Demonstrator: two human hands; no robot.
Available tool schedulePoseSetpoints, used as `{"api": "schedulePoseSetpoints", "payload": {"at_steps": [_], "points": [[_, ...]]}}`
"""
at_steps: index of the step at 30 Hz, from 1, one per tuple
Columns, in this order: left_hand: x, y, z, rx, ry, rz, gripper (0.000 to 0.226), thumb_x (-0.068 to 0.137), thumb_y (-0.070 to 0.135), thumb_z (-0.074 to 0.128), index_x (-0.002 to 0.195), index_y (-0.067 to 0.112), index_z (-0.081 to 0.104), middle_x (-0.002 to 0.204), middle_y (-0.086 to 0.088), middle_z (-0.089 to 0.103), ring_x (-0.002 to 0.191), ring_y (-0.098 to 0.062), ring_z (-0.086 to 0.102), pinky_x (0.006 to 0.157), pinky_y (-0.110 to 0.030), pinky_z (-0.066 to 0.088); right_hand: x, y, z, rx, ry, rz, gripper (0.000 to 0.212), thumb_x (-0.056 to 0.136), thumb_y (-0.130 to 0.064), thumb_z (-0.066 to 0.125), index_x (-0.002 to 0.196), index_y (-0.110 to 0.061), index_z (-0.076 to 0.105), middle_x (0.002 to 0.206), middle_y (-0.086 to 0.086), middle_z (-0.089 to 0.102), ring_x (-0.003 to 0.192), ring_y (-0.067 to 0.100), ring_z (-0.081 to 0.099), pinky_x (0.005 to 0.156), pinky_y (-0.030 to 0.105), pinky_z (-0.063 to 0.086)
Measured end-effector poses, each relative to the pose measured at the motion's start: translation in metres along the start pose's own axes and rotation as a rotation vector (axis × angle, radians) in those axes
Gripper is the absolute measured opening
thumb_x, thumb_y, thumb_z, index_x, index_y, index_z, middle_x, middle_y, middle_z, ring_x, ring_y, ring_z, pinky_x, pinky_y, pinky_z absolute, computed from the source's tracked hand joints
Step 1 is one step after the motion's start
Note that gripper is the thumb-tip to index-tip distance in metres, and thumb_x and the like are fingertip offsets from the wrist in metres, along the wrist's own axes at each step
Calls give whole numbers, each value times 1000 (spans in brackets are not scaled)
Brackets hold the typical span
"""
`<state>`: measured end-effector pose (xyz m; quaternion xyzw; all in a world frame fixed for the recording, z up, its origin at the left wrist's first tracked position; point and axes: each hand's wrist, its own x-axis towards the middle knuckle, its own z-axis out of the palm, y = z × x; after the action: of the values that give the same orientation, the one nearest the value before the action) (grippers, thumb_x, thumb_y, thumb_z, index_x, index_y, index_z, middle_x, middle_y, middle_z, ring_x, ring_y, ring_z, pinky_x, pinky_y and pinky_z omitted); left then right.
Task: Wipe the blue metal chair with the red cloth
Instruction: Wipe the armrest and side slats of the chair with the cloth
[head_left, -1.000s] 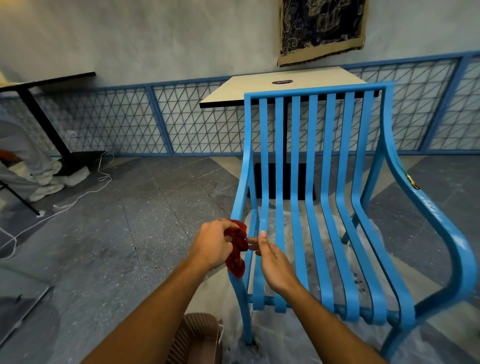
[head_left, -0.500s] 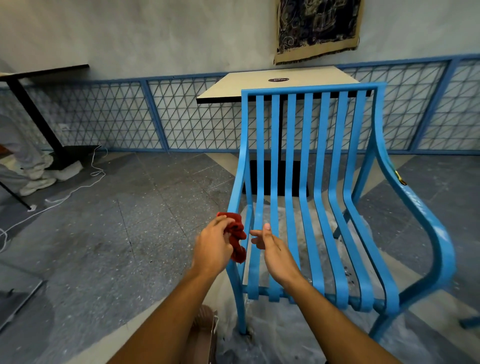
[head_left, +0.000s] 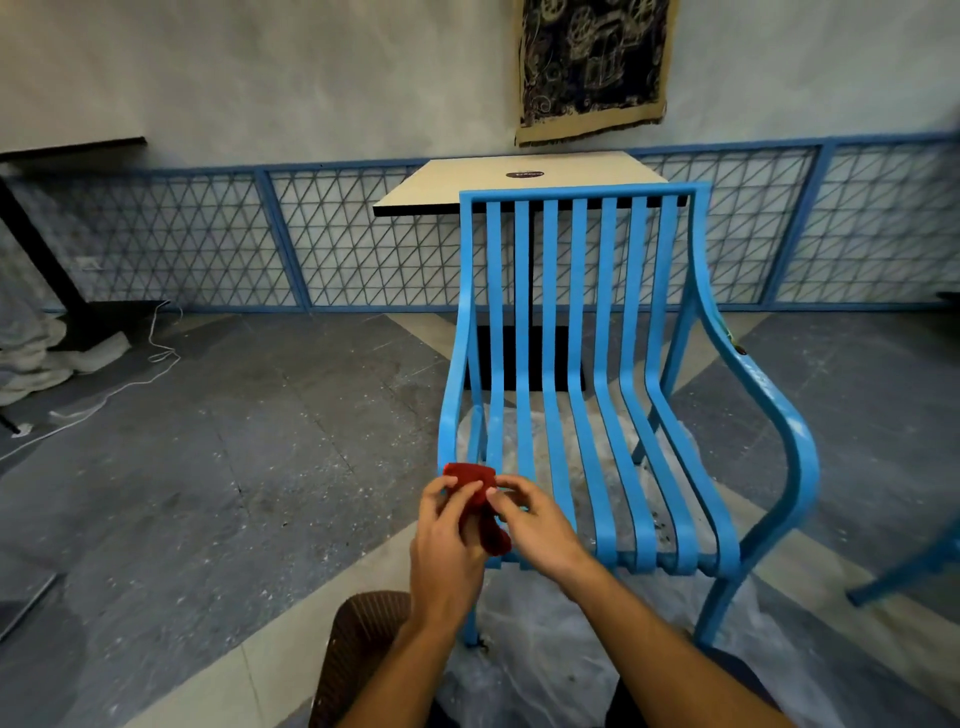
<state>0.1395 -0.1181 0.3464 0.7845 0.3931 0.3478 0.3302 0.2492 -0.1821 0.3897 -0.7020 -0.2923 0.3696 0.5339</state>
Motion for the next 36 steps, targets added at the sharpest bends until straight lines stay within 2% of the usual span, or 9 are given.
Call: {"api": "schedulePoseSetpoints", "payload": {"at_steps": [4, 7, 9, 12, 16, 24, 29, 33, 36], "points": [[-29, 12, 8, -88, 68, -10, 42, 93, 7, 69, 132, 23, 67, 140, 6, 51, 119, -10, 57, 89, -2, 39, -22, 4, -3, 86, 29, 31, 37, 98, -37, 63, 132, -25, 58, 127, -1, 68, 108, 9, 66, 75, 17, 53], [-49, 19, 19, -148, 71, -17, 49, 90, 3, 71, 135, 19, 62, 139, 3, 53, 121, -13, 59, 99, -22, 52, -37, 5, -10, 127, 54, 73, 39, 94, -36, 69, 129, -24, 57, 121, -1, 68, 103, 8, 66, 69, 17, 51], [-65, 23, 23, -195, 46, -28, 54, 88, 1, 71, 138, 19, 58, 139, 4, 53, 125, -13, 58, 105, -31, 52, -49, 7, -14, 172, 78, 97, 41, 91, -31, 73, 127, -22, 56, 115, -2, 68, 99, 8, 66, 75, 23, 55], [-87, 29, 25, -316, -59, -65, 62, 86, -1, 67, 138, 29, 51, 137, 10, 55, 127, -7, 57, 107, -28, 50, -62, 15, -22, 191, 123, 124, 48, 84, -27, 81, 125, -21, 56, 116, 4, 68, 102, 16, 68, 92, 37, 58], [-108, 25, 26, -435, -218, -103, 71, 83, -4, 62, 132, 46, 46, 135, 6, 62, 124, -5, 62, 106, -28, 53, -75, 31, -32, 222, 146, 159, 54, 78, -22, 87, 123, -19, 58, 113, 5, 67, 100, 20, 67, 76, 30, 57], [-82, 2, 17, -435, -100, -255, 45, 90, -11, 58, 103, 32, 59, 102, 7, 68, 97, -11, 72, 92, -47, 60, -61, 80, -30, 317, 253, 227, 31, 83, 0, 74, 110, -13, 65, 102, 13, 74, 82, 26, 72, 73, 41, 61], [-33, -15, 3, -347, 23, -327, 32, 95, 1, 58, 112, 29, 59, 108, 6, 64, 100, -16, 67, 90, -49, 60, -32, 86, -14, 312, 284, 223, 36, 84, 1, 74, 116, -11, 64, 107, 13, 73, 85, 23, 71, 67, 33, 58], [9, -29, -1, -314, 33, -373, 47, 95, -5, 52, 128, 29, 54, 120, 6, 62, 109, -18, 64, 100, -49, 56, 5, 76, -4, 312, 332, 174, 38, 82, -1, 77, 116, -13, 63, 112, 12, 71, 98, 27, 70, 79, 36, 59], [26, -32, 1, -272, -38, -410, 65, 95, -10, 48, 151, 22, 42, 148, 0, 53, 124, -12, 55, 111, -33, 44, 30, 61, 8, 299, 331, 114, 36, 81, -3, 79, 111, -16, 64, 108, 8, 72, 98, 24, 70, 92, 39, 58]]}}
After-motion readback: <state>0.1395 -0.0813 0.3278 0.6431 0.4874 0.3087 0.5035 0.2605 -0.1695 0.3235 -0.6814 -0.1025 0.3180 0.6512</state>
